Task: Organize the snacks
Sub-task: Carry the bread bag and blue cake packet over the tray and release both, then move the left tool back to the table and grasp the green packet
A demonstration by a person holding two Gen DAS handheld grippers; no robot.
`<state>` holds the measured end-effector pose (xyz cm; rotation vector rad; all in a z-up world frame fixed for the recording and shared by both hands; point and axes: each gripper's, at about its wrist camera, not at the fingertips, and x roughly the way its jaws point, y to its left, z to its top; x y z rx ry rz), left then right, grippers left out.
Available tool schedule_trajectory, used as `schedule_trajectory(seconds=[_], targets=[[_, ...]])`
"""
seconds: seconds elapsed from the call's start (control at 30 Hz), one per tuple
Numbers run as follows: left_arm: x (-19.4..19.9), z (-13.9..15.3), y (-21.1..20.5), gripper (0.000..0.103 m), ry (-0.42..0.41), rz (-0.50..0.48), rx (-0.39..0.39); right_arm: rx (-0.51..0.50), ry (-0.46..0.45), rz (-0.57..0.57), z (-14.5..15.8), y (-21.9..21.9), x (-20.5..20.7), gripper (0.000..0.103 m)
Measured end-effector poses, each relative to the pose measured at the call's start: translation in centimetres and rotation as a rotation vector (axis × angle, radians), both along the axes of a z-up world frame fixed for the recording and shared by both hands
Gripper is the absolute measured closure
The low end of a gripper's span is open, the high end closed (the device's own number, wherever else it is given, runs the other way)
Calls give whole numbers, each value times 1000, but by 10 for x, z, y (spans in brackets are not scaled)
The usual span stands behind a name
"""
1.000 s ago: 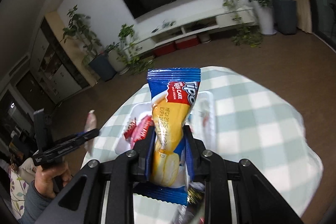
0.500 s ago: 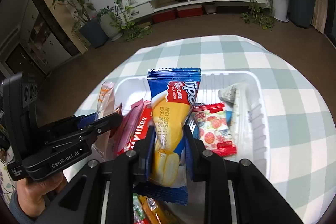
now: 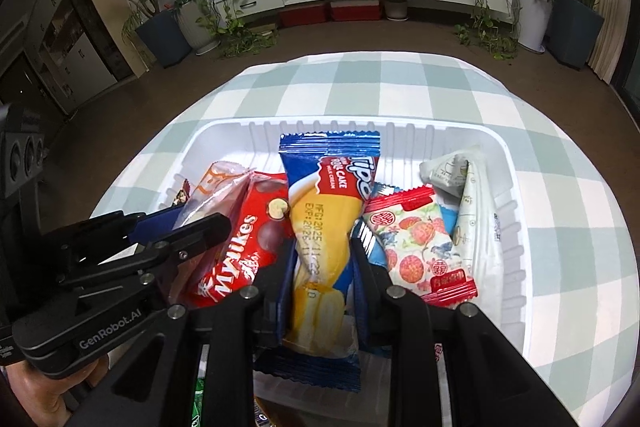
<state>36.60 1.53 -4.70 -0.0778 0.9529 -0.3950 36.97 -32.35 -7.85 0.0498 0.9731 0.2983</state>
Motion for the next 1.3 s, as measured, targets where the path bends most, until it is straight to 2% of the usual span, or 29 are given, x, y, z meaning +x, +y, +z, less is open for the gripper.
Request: schedule_trajectory(seconds=[0.17, 0.23, 0.27, 0.33, 0.43, 0.53, 0.67, 0.73, 0.8, 1.0, 1.07, 1.3], targets=[[-6, 5, 1, 72, -10, 3, -2, -29, -13, 13, 2, 5, -3, 72], [-10, 8, 1, 58, -17, 2, -8, -33, -15, 14, 3, 8, -5, 70], [-13, 11, 0, 56, -28, 3, -3, -35, -15, 11, 3, 7, -4, 67], [-18, 16, 0, 45, -42, 11, 12, -35, -19, 5, 5, 5, -5, 66], [-26, 24, 6, 38, -56, 21, 0, -35, -30, -5, 9, 1, -8, 54], [-37, 33, 11, 29, -74, 32, -12, -32, -48, 1, 17, 0, -16, 50], [-61, 48, 16, 22, -107, 36, -16, -35, -92, 11, 34, -1, -35, 39], [-74, 52, 20, 7, -118, 43, -20, -31, -119, 21, 45, -5, -49, 32], [-89, 55, 25, 1, -120, 54, -25, -26, -142, 23, 52, -12, -63, 21], [-136, 45, 32, 0, -102, 80, 2, 85, -160, 11, 61, -52, -126, 11], [-152, 36, 31, 0, -79, 96, 22, 108, -164, -2, 58, -66, -152, 11], [-189, 14, 12, 0, -33, 90, 20, 178, -192, -76, 35, -100, -231, 11]])
